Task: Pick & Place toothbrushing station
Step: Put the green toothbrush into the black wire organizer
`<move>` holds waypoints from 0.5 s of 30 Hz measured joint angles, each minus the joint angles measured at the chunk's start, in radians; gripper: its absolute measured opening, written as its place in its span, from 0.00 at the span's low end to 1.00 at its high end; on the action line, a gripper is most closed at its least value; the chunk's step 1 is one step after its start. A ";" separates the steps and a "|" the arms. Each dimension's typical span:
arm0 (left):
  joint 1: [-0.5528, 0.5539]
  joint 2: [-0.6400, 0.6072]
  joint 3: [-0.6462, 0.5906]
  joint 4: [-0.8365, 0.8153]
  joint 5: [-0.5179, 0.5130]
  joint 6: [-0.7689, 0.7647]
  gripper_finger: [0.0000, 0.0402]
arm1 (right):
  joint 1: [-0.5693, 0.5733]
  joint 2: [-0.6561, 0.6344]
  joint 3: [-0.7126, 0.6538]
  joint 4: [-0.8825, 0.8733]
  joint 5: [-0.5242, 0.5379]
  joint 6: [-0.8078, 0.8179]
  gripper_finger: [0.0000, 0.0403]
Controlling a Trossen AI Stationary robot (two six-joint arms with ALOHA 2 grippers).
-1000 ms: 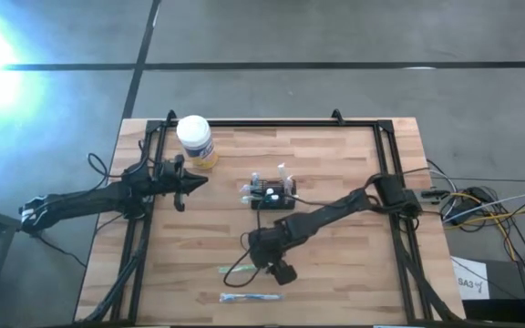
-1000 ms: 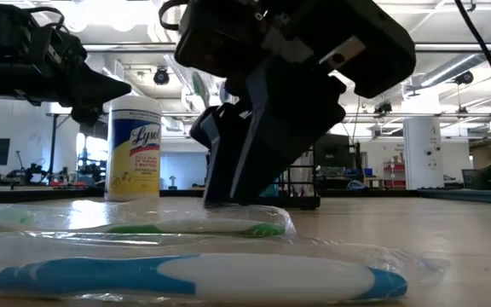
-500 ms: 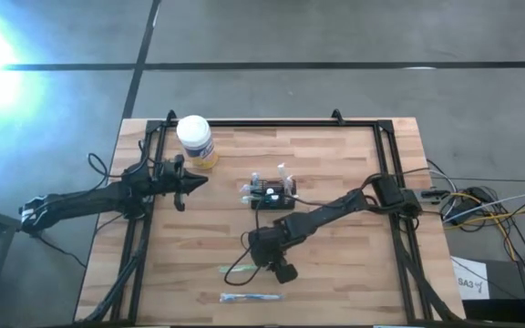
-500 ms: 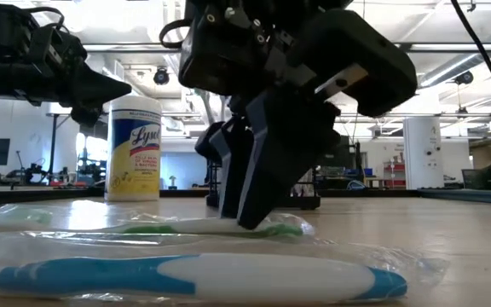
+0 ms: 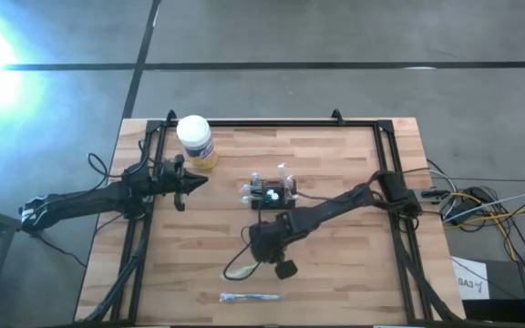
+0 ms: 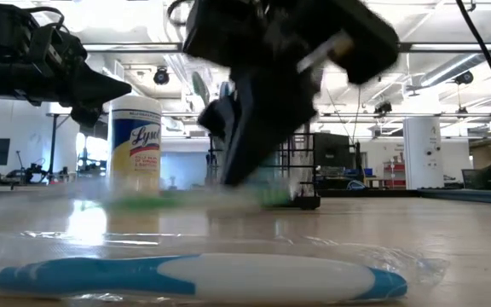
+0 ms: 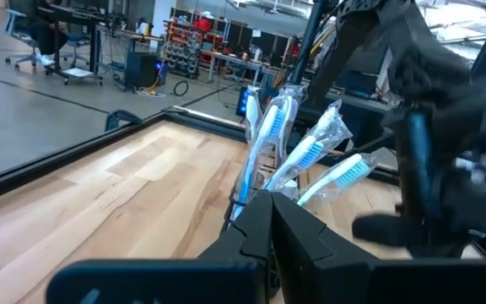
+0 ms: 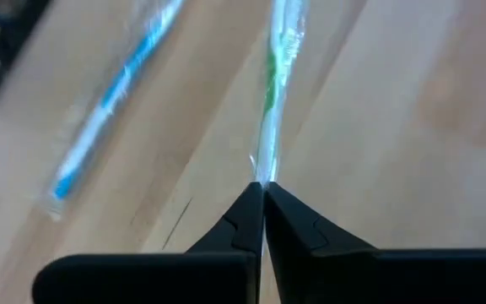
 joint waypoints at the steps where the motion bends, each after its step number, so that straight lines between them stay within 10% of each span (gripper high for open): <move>1: 0.000 0.000 0.000 0.001 0.000 0.000 0.02 | -0.004 -0.019 0.000 -0.002 0.000 -0.001 0.02; 15: 0.000 -0.002 0.000 0.010 0.002 0.019 0.02 | -0.121 -0.557 -0.237 0.189 0.036 -0.111 0.02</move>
